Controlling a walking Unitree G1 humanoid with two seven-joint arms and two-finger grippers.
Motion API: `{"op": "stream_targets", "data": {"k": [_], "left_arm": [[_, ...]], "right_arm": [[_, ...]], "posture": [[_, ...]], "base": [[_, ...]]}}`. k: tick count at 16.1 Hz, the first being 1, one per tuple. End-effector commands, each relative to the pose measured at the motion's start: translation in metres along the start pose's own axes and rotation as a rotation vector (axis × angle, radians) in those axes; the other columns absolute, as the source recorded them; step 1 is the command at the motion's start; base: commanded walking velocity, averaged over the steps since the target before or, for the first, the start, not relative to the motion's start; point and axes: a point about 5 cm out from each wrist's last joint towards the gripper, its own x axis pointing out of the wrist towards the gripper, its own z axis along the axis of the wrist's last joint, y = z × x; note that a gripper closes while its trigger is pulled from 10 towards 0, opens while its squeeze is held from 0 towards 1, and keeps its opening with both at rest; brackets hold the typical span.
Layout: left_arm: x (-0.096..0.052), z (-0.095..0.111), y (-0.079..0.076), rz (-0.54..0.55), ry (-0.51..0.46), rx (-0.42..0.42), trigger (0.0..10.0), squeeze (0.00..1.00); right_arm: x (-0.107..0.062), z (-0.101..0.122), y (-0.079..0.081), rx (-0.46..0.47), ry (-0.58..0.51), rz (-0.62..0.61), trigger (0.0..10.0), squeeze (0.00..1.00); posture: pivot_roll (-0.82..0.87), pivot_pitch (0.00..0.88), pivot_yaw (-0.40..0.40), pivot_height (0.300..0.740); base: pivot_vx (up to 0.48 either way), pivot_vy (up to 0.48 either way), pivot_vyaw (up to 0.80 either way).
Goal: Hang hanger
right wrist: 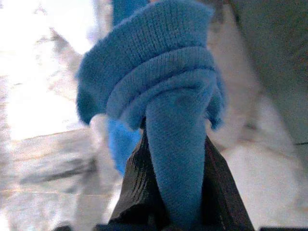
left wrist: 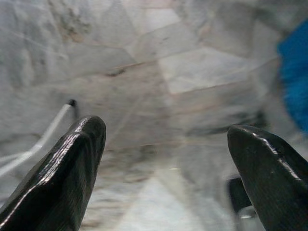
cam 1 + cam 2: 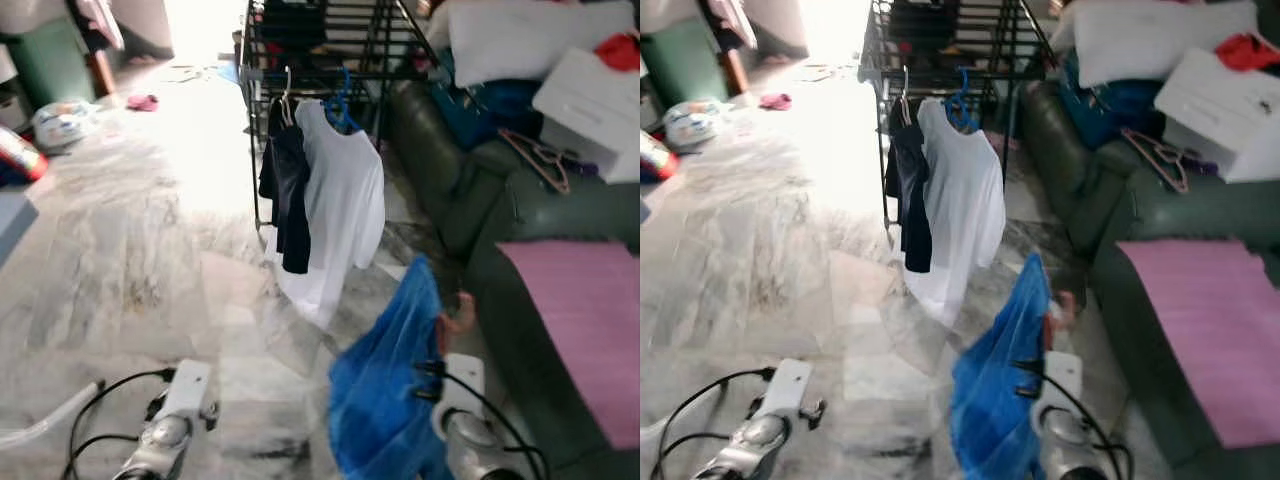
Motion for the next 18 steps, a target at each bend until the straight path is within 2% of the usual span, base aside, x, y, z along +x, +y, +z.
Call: {"op": "stream_targets", "data": {"k": [1, 3, 7, 12, 18], "left_arm": [[0.0004, 0.0024, -0.0048, -0.021, -0.004, 0.008, 10.0, 0.0], [0.0006, 0.0032, -0.0048, -0.022, -0.006, 0.012, 10.0, 0.0], [0.0008, 0.0057, -0.006, -0.033, -0.021, 0.022, 10.0, 0.0], [0.0008, 0.0056, -0.0043, -0.018, -0.021, 0.026, 10.0, 0.0], [0.0005, 0.0032, -0.0041, -0.027, -0.013, 0.023, 10.0, 0.0]], "right_arm": [[0.0009, 0.0062, -0.0067, -0.019, -0.031, -0.009, 10.0, 0.0], [0.0001, 0.0033, -0.0081, -0.019, -0.024, -0.012, 10.0, 0.0], [-0.0015, 0.0004, -0.0115, -0.048, -0.031, -0.004, 10.0, 0.0], [-0.001, 0.0029, -0.0079, -0.069, -0.044, 0.023, 10.0, 0.0], [-0.0012, 0.002, -0.0076, -0.065, -0.042, 0.025, 10.0, 0.0]], "posture": [[0.02, 0.028, -0.008, 0.74], [0.01, 0.03, -0.008, 0.74], [0.01, 0.03, -0.008, 0.74], [0.01, 0.028, -0.009, 0.74], [0.01, 0.033, -0.011, 0.74]], "base": [[0.0, 0.371, 0.0], [0.0, 0.351, 0.0], [0.0, 0.0, 0.13], [0.0, 0.0, 0.78], [0.247, 0.0, 0.76]]}}
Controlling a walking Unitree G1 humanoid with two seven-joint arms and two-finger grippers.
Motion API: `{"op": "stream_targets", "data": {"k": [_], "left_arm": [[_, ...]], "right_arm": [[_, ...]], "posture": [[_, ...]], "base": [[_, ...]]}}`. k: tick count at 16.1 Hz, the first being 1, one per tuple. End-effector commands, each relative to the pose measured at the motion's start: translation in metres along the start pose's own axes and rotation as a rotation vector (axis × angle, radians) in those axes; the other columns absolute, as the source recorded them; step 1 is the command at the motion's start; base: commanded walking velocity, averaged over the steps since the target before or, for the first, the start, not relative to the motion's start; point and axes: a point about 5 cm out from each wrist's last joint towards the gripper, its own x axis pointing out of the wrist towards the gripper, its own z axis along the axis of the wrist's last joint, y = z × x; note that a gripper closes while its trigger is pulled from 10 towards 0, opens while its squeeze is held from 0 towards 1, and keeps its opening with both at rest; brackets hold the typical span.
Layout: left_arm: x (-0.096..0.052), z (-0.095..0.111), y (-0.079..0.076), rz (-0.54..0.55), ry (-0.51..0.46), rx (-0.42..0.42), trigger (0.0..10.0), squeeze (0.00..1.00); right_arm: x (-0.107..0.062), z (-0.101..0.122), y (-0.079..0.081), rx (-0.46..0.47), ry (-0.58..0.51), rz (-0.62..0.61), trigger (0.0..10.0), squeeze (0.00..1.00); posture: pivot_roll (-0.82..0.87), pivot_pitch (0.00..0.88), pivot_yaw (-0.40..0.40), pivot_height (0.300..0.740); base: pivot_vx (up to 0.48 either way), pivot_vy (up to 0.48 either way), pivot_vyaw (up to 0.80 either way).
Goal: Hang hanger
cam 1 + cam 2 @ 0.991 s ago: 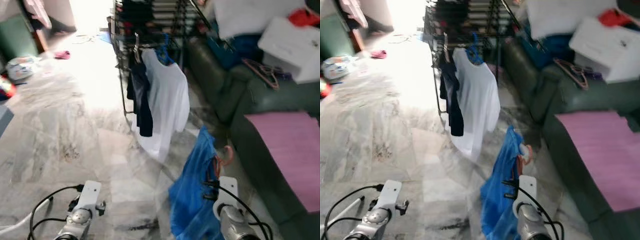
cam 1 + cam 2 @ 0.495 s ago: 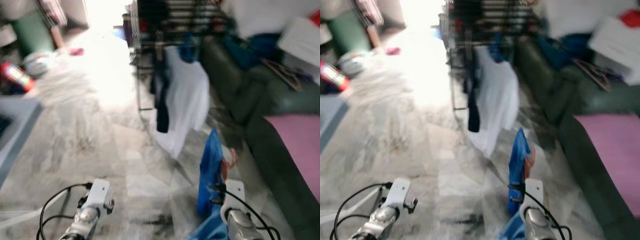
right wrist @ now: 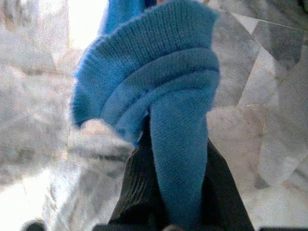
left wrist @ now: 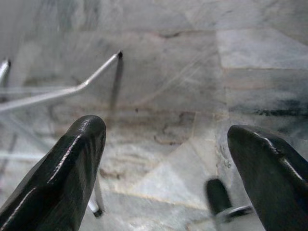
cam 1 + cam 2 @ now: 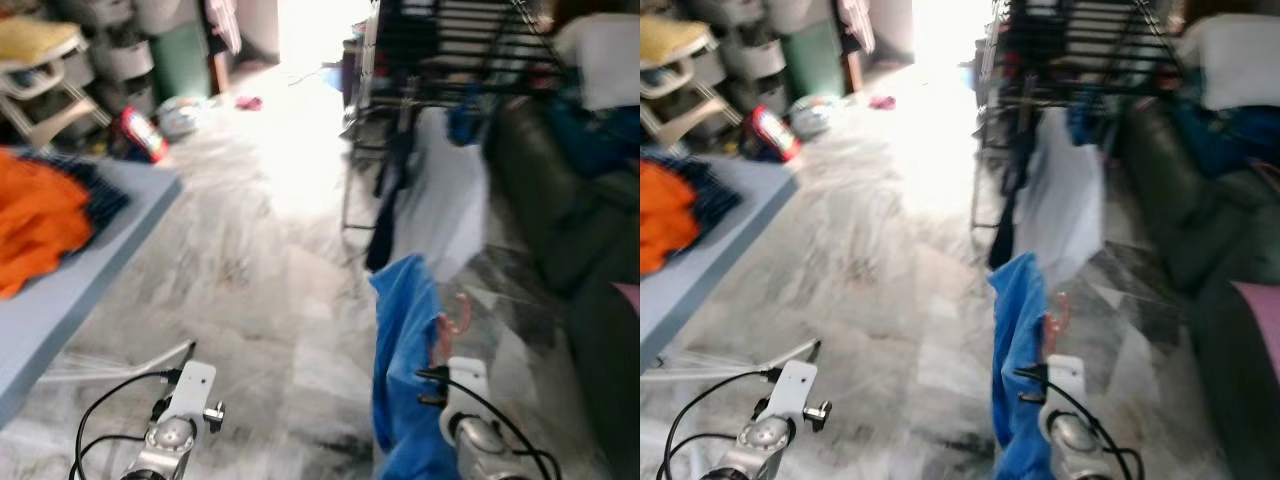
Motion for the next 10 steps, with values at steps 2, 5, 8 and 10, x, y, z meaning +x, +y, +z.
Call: {"op": "stream_targets", "data": {"k": [2, 5, 8, 10], "left_arm": [[-0.001, -0.005, 0.003, 0.006, 0.017, 0.016, 10.0, 0.0], [-0.001, -0.006, 0.001, 0.001, 0.023, 0.013, 10.0, 0.0], [-0.001, -0.008, 0.0, 0.004, 0.031, 0.006, 10.0, 0.0], [-0.002, -0.009, -0.003, -0.002, 0.04, 0.01, 10.0, 0.0]], "right_arm": [[0.002, 0.009, 0.007, 0.009, -0.033, 0.012, 10.0, 0.0], [0.002, 0.007, 0.006, 0.005, -0.022, 0.005, 10.0, 0.0], [0.002, 0.005, 0.004, 0.003, -0.01, 0.002, 10.0, 0.0], [0.001, -0.001, 0.004, 0.057, 0.026, -0.006, 10.0, 0.0]], "posture": [[0.01, 0.035, -0.013, 0.74], [0.01, 0.034, -0.021, 0.74], [0.02, 0.031, -0.028, 0.74], [0.05, 0.025, -0.028, 0.74]], "base": [[0.244, 0.0, 0.21], [0.0, 0.0, 0.0], [0.0, 0.0, 0.0], [0.0, 0.0, 0.0]]}}
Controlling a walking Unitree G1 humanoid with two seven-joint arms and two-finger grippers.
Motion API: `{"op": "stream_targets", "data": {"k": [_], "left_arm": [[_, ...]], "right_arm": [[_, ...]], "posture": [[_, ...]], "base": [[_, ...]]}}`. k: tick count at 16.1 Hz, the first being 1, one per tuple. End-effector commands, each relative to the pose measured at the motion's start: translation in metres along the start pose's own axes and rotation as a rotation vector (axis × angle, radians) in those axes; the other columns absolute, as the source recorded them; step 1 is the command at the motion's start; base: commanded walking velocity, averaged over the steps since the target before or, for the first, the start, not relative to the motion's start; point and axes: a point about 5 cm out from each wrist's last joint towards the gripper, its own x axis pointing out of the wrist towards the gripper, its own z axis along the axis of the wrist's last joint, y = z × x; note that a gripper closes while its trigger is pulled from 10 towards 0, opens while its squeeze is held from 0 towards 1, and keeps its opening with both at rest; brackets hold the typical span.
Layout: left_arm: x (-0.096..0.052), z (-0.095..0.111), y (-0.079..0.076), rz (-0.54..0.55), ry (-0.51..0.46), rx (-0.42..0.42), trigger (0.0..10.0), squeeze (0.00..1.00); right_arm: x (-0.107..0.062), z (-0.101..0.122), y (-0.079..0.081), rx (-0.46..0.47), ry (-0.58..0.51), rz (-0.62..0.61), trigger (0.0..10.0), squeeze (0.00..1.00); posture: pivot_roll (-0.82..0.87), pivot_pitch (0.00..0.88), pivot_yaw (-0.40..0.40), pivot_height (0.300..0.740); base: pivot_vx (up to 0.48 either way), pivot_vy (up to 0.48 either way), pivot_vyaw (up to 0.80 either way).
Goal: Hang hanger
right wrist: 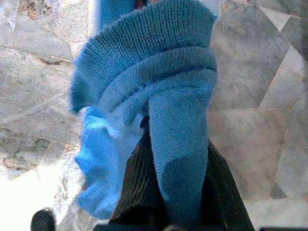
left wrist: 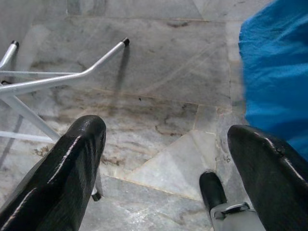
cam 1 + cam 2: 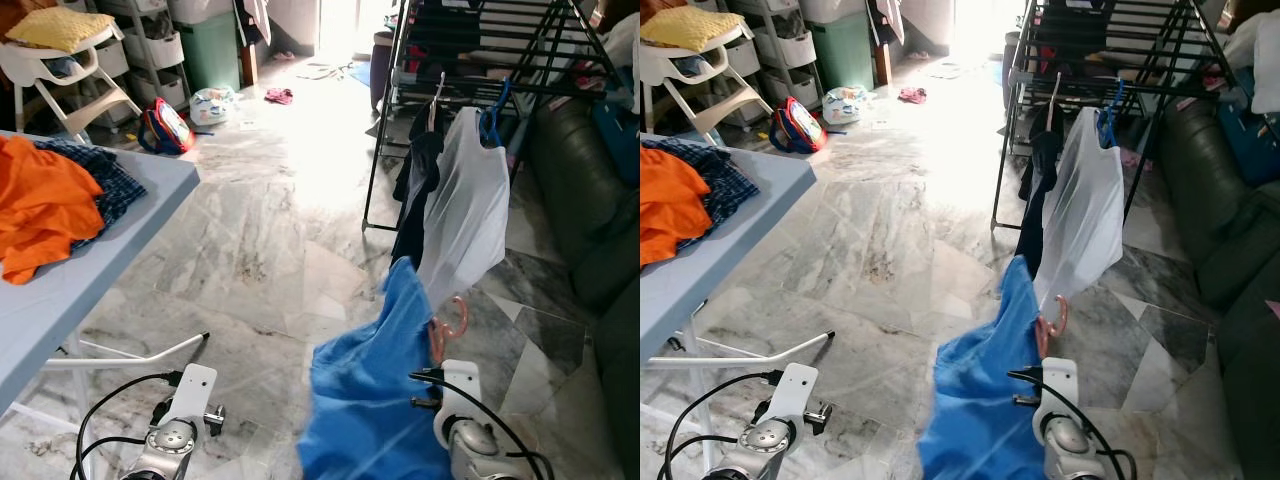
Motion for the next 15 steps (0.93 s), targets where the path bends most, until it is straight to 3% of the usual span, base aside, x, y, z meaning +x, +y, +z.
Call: {"op": "stream_targets", "data": {"k": [1, 7, 15], "left_arm": [[0.0, -0.002, -0.001, -0.001, 0.014, 0.008, 10.0, 0.0], [0.0, 0.0, -0.002, 0.003, 0.011, 0.06, 10.0, 0.0], [-0.001, -0.007, 0.005, 0.027, 0.015, 0.078, 10.0, 0.0]], "right_arm": [[0.0, 0.0, -0.003, 0.029, 0.017, -0.021, 10.0, 0.0], [0.0, -0.005, 0.007, -0.056, 0.051, 0.021, 10.0, 0.0], [-0.002, -0.014, 0.003, -0.072, 0.086, 0.02, 10.0, 0.0]], "posture": [[0.06, 0.024, -0.025, 0.74], [0.07, 0.025, 0.0, 0.74], [0.06, 0.023, -0.006, 0.74]], "base": [[0.0, 0.0, 0.0], [0.0, 0.0, 0.0], [0.0, 0.0, 0.0]]}}
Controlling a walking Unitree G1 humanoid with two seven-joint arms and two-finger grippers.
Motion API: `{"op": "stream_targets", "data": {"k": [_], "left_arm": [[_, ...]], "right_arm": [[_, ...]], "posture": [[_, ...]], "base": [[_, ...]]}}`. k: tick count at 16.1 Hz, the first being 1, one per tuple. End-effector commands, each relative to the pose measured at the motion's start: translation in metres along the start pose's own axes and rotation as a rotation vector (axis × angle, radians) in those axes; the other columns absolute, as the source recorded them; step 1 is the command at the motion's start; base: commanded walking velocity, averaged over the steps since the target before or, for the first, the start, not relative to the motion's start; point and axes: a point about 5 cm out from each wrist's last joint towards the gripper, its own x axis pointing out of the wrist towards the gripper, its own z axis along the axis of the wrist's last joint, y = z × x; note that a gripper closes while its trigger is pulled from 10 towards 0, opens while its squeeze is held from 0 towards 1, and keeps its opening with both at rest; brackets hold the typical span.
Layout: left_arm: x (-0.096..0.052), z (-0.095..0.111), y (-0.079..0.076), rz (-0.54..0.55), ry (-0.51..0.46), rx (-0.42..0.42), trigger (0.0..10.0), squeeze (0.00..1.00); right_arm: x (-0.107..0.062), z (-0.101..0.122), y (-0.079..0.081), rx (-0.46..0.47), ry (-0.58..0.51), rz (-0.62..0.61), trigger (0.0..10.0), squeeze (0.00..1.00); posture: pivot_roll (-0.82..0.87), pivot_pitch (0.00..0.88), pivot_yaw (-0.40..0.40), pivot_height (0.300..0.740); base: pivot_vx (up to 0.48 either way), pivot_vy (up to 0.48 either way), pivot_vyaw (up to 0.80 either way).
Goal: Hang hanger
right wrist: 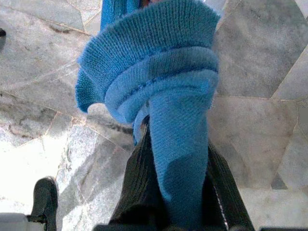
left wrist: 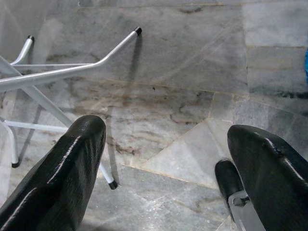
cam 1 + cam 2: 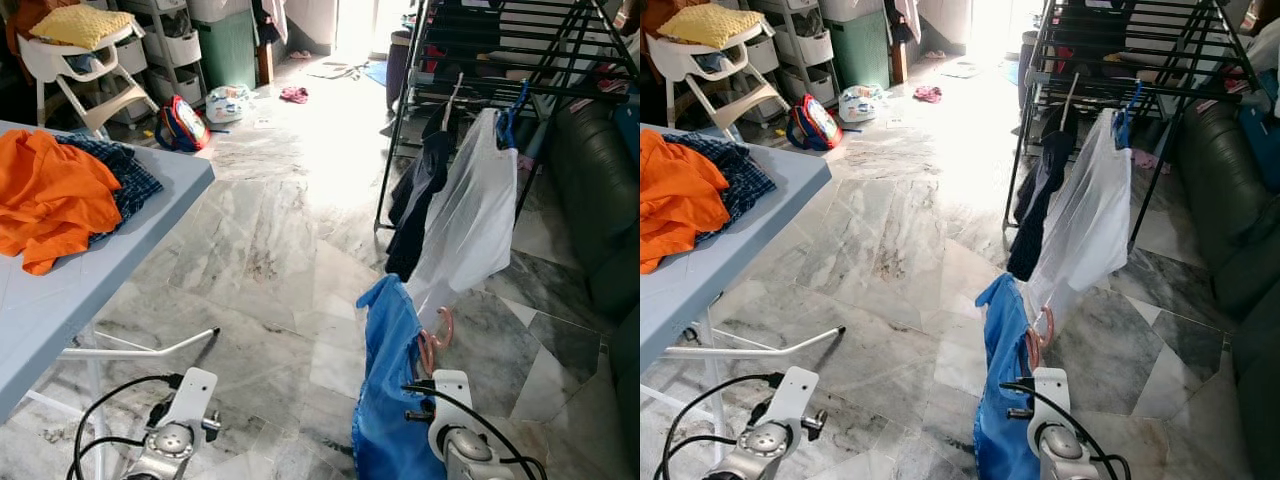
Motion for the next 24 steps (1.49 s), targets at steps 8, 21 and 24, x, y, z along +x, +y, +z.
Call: {"op": "stream_targets", "data": {"k": [8, 21, 24], "left_arm": [[0.0, 0.002, -0.003, 0.004, -0.008, 0.0, 10.0, 0.0], [0.007, 0.069, -0.001, 0.02, -0.2, -0.118, 10.0, 0.0], [0.006, 0.044, 0.002, 0.027, -0.118, -0.104, 10.0, 0.0]], "right_arm": [[-0.002, -0.007, -0.001, -0.033, 0.025, -0.002, 10.0, 0.0], [0.005, 0.032, -0.008, -0.027, -0.103, -0.043, 10.0, 0.0], [0.004, 0.021, -0.005, -0.011, -0.07, -0.031, 10.0, 0.0]], "posture": [[0.06, 0.037, -0.011, 0.74], [0.06, 0.038, -0.014, 0.74], [0.06, 0.041, -0.013, 0.74]], "base": [[0.0, 0.0, 0.0], [0.0, 0.0, 0.0], [0.0, 0.0, 0.0]]}}
